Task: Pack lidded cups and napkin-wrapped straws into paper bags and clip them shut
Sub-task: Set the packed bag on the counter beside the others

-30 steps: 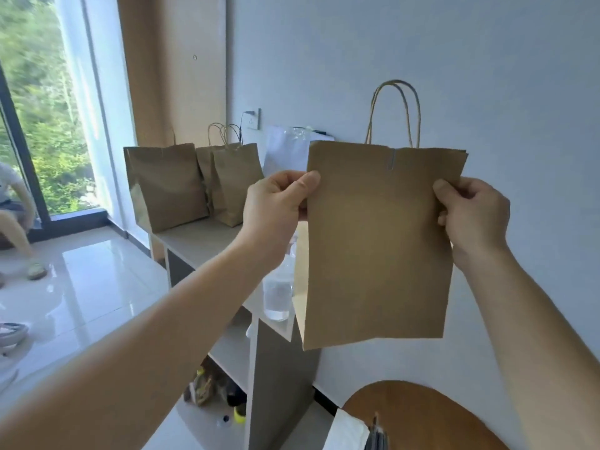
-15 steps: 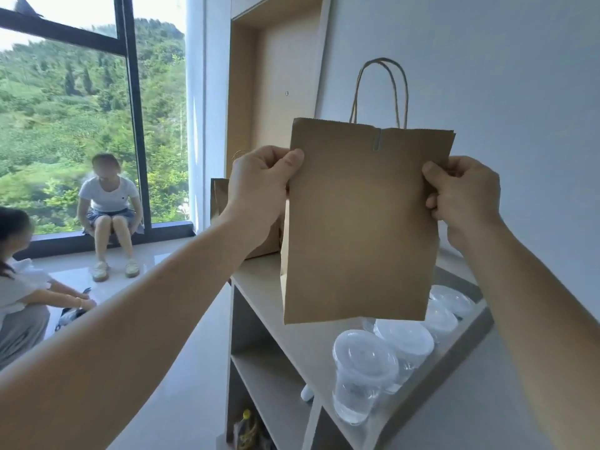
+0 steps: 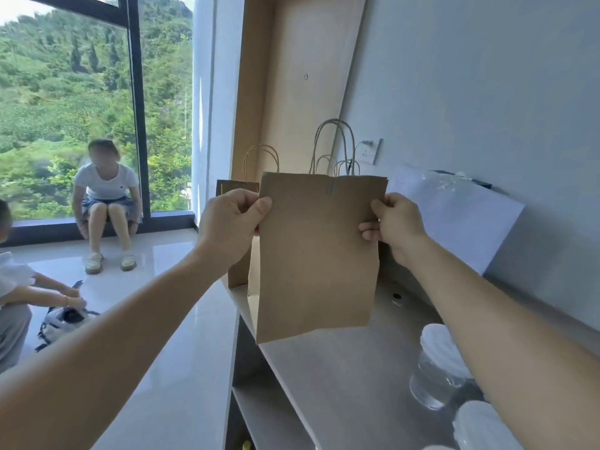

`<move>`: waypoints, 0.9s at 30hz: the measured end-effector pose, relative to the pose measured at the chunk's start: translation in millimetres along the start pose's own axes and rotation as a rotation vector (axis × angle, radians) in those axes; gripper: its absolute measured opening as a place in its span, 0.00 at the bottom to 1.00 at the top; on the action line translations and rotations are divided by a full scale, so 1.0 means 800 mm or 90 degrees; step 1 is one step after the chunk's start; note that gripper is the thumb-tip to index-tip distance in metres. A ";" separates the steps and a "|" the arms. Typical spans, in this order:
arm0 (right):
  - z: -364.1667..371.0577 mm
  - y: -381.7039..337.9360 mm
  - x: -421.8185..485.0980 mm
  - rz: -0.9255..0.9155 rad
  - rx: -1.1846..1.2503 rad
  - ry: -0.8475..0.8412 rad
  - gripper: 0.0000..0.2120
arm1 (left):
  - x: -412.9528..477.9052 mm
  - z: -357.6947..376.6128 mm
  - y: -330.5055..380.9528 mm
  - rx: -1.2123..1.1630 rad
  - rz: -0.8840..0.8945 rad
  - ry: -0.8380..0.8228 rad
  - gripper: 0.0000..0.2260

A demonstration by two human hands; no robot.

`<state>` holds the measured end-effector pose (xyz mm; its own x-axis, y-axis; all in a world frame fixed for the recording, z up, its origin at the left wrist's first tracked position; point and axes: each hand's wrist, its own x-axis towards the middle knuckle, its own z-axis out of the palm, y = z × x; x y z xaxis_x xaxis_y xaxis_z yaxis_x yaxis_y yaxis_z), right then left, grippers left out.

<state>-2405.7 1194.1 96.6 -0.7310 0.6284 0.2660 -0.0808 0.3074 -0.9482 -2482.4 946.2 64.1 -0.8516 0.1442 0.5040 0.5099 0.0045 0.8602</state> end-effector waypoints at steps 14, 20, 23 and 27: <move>0.151 0.073 0.152 0.012 -0.213 0.004 0.09 | 0.106 -0.023 -0.147 0.131 0.007 -0.085 0.10; 0.155 0.084 0.170 -0.052 -0.262 0.042 0.12 | 0.112 -0.012 -0.170 0.100 0.023 -0.095 0.07; 0.155 0.082 0.170 -0.093 -0.258 0.069 0.15 | 0.116 -0.010 -0.173 0.101 0.029 -0.097 0.06; 0.157 0.073 0.169 -0.133 -0.273 0.076 0.16 | 0.121 -0.009 -0.175 0.098 0.035 -0.101 0.06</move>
<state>-2594.8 1207.3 55.2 -0.6445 0.5917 0.4842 0.0875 0.6862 -0.7221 -2636.8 952.1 -6.8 -0.7984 0.3018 0.5210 0.5779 0.1417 0.8037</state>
